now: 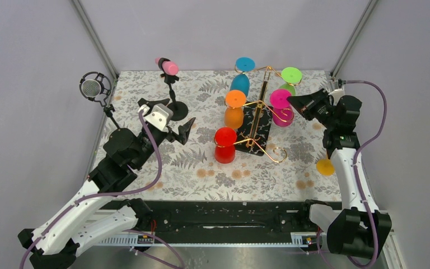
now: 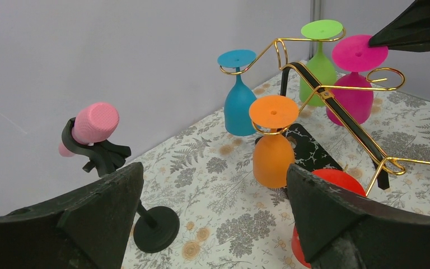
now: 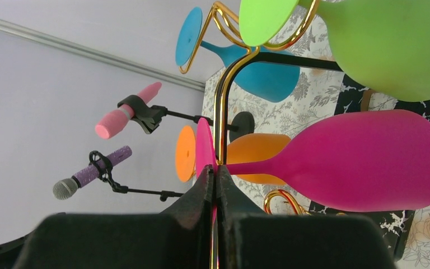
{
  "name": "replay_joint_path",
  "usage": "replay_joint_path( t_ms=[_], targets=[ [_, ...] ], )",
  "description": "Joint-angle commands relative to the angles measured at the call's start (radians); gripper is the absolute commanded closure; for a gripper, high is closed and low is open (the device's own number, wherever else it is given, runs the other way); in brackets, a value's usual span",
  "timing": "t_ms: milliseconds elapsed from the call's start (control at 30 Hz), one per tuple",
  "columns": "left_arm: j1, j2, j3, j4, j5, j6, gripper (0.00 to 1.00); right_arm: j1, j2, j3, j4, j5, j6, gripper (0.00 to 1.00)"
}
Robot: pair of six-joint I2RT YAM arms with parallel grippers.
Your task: Place the wine glass upside down on the wine glass rack
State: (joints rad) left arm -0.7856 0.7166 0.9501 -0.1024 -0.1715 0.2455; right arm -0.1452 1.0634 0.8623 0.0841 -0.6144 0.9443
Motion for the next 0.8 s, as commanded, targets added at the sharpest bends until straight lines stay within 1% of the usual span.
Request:
replay_joint_path(
  t_ms=[0,300,533,767],
  targets=[
    [0.004,0.003,0.015,0.062,0.028,-0.013,0.01,-0.004,0.010,-0.005,0.011,-0.100,-0.024,1.00],
    [0.004,0.006,0.006,0.060,0.030,-0.009,0.01,-0.004,-0.018,-0.054,-0.002,-0.133,-0.039,1.00],
    [0.004,0.014,0.008,0.062,0.043,-0.008,0.01,-0.004,-0.098,-0.057,-0.076,-0.050,-0.078,1.00],
    [0.004,-0.001,-0.003,0.089,0.078,-0.008,0.01,-0.004,-0.153,-0.047,-0.169,-0.012,-0.112,1.00]
  ],
)
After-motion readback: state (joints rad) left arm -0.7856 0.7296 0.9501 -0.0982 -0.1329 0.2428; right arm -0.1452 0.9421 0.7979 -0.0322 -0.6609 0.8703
